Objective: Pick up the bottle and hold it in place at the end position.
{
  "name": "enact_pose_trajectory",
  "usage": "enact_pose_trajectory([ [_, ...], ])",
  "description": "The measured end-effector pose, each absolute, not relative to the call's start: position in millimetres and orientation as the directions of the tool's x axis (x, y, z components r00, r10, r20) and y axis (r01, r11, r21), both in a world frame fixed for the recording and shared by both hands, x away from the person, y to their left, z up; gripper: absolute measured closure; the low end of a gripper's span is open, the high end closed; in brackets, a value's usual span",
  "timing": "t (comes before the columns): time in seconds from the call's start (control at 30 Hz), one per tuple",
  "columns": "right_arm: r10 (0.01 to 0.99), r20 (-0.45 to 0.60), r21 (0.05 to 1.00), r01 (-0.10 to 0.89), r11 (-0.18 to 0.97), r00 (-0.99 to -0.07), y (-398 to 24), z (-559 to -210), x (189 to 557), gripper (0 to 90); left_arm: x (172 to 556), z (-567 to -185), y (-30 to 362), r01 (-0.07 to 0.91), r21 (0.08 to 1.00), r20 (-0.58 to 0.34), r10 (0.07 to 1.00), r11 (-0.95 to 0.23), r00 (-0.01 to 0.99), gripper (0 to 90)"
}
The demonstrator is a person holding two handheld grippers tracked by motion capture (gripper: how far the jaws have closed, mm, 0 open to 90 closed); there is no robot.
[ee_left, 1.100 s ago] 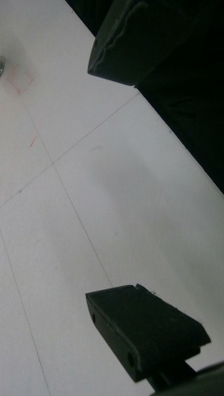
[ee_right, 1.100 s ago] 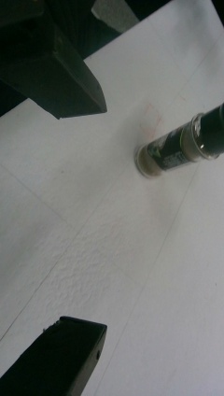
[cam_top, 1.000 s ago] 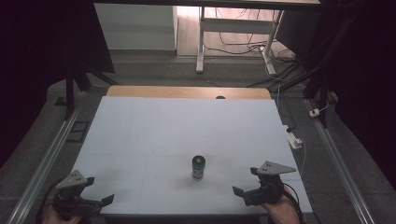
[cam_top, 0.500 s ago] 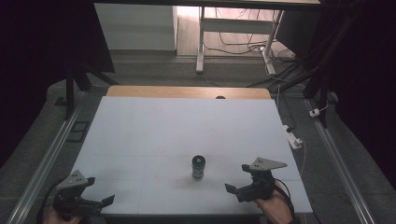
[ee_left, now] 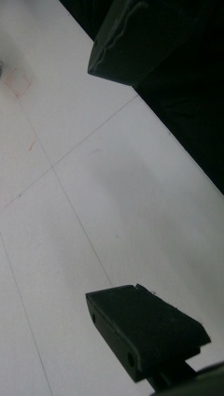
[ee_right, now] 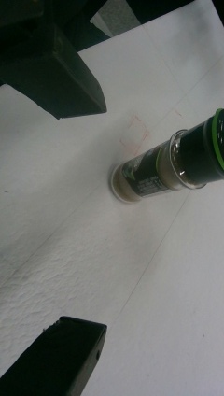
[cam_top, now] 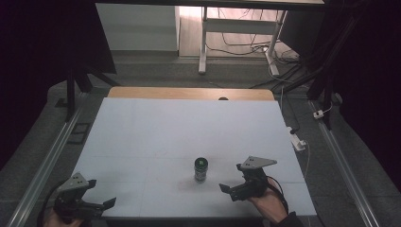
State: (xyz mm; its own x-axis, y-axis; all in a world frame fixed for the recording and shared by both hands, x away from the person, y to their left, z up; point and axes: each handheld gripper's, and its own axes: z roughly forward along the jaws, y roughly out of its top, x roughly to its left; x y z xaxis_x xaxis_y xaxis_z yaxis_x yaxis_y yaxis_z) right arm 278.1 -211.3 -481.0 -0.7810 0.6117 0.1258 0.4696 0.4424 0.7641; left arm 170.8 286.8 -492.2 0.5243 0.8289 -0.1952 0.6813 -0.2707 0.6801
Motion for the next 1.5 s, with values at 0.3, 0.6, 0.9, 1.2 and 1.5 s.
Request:
enact_pose_trajectory([
  [0.3,0.583,0.122,0.753,0.457,0.472,-0.803,-192,-485,289,0.0,171,-492,287,0.682,0.681,-0.198,0.829,-0.268,0.524,0.0],
  [0.6,0.577,0.131,0.741,0.466,0.483,-0.806,-178,-491,299,0.0,171,-492,287,0.682,0.679,-0.193,0.829,-0.273,0.525,0.0],
  [0.9,0.530,0.102,0.729,0.425,0.536,-0.842,-151,-501,310,0.0,171,-492,286,0.681,0.678,-0.191,0.829,-0.276,0.526,0.0],
  [1.2,0.467,0.116,0.741,0.390,0.547,-0.876,-144,-507,316,25.9,171,-492,286,0.680,0.679,-0.188,0.829,-0.278,0.526,0.0],
  [1.5,0.399,0.050,0.739,0.303,0.602,-0.915,-139,-508,313,49.7,171,-493,286,0.680,0.677,-0.187,0.829,-0.280,0.528,0.0],
])
